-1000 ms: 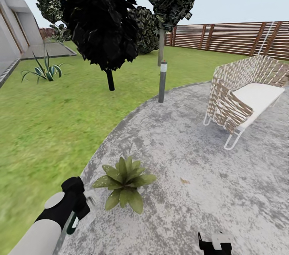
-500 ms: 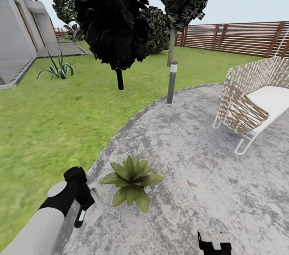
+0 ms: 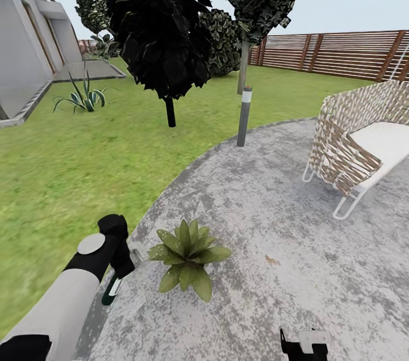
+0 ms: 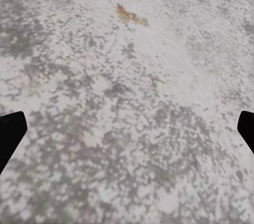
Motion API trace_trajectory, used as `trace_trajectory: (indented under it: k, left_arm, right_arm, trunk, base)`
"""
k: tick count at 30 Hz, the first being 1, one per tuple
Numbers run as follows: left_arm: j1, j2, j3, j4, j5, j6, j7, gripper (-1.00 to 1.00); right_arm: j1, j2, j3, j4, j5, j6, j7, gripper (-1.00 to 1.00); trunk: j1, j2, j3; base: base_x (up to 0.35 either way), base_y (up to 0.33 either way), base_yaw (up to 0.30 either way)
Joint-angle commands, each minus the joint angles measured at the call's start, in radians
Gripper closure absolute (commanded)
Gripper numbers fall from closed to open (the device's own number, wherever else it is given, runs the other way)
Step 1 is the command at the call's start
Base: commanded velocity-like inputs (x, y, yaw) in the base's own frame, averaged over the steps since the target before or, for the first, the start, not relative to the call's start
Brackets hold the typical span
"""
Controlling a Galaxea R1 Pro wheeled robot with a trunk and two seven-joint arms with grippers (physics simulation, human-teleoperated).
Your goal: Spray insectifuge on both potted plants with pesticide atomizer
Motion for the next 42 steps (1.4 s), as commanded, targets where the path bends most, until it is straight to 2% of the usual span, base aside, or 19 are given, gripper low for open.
trace_trajectory:
  k: [1,16,22,38,42]
  left_arm:
    - [0.000,0.000,0.000,-0.001,-0.009,0.011,-0.010,1.00]
    - [-0.002,-0.002,0.002,-0.004,-0.012,0.012,-0.010,1.00]
    - [-0.002,-0.002,0.004,-0.004,-0.012,0.012,-0.007,1.00]
    - [0.001,0.001,-0.004,-0.003,-0.015,0.012,-0.001,1.00]
    - [0.002,0.014,0.003,-0.002,-0.015,0.011,0.001,1.00]
  right_arm:
    - [-0.001,0.000,-0.004,0.001,0.011,-0.003,-0.006,-1.00]
    - [-0.001,0.000,-0.004,0.001,0.011,-0.003,-0.006,-1.00]
    - [-0.001,0.000,-0.003,0.001,0.011,-0.003,-0.006,-1.00]
    - [-0.001,-0.001,-0.005,0.001,0.011,-0.003,-0.006,-1.00]
    - [-0.001,-0.001,-0.005,0.001,0.011,-0.003,-0.006,-1.00]
  trunk:
    - [0.000,0.000,-0.001]
    - [0.000,0.000,-0.001]
    - [0.000,0.000,-0.001]
    - [0.000,0.000,-0.001]
    - [0.000,0.000,-0.001]
  base:
    - [0.045,-0.019,0.000]
    - [0.191,-0.174,0.003]
    - [0.013,-0.227,0.192]
    - [0.000,-0.007,0.035]
    - [0.000,0.000,0.000]
